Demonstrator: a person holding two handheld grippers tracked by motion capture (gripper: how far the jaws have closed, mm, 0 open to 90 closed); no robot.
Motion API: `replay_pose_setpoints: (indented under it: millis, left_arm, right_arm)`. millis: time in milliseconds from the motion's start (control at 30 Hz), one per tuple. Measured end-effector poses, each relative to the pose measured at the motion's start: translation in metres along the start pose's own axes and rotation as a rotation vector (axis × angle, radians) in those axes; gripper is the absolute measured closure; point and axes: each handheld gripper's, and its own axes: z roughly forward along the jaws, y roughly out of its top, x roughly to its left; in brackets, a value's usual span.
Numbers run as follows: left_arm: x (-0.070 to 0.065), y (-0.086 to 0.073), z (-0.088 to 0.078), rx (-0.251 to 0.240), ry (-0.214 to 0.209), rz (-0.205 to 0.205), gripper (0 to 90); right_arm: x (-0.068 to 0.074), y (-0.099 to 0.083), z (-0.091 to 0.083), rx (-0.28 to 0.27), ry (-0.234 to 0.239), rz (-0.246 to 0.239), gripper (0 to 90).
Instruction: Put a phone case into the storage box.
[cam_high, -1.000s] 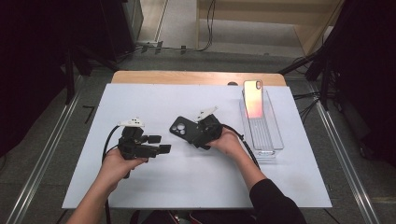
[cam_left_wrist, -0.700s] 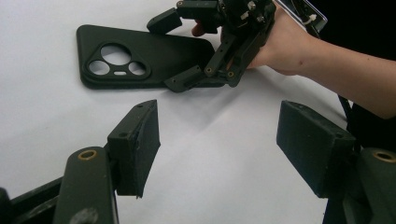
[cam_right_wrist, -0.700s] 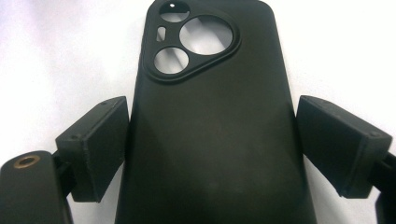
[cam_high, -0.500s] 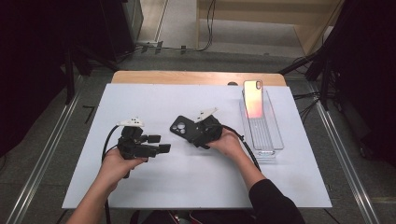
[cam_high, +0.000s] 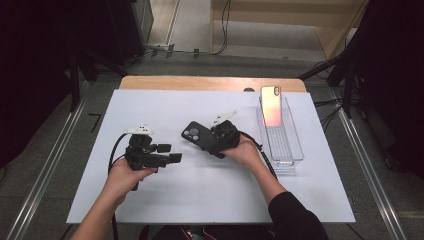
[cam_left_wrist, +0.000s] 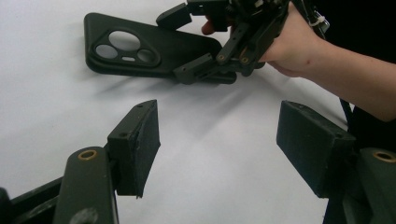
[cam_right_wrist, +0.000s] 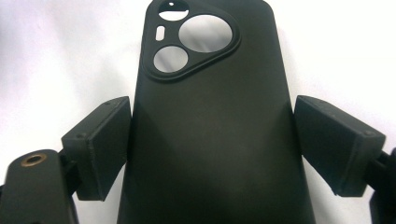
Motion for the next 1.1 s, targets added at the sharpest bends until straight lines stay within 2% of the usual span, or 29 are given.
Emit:
replay_pose_setpoints:
  millis: [167, 300, 400, 533, 867, 1100]
  left_arm:
    - [-0.003, 0.003, -0.003, -0.015, 0.014, -0.005, 30.6]
    - [-0.003, 0.004, -0.005, -0.020, 0.009, -0.021, 30.6]
    - [-0.005, 0.006, -0.005, -0.016, 0.013, -0.034, 30.6]
    - [-0.007, 0.008, -0.006, -0.025, 0.014, -0.044, 30.5]
    - [-0.010, 0.013, -0.007, -0.033, 0.009, -0.087, 30.5]
    - [-0.012, 0.016, -0.007, -0.031, 0.016, -0.103, 30.4]
  right_arm:
    - [0.003, 0.007, -0.015, -0.018, 0.010, 0.037, 13.0]
    - [0.006, 0.012, -0.028, -0.024, 0.015, 0.080, 13.0]
    - [0.007, 0.014, -0.038, -0.041, 0.036, 0.128, 12.9]
    - [0.011, 0.013, -0.049, -0.048, 0.034, 0.157, 12.9]
    - [0.025, 0.004, -0.073, -0.072, 0.044, 0.239, 12.9]
    - [0.037, -0.008, -0.077, -0.089, 0.043, 0.334, 12.9]
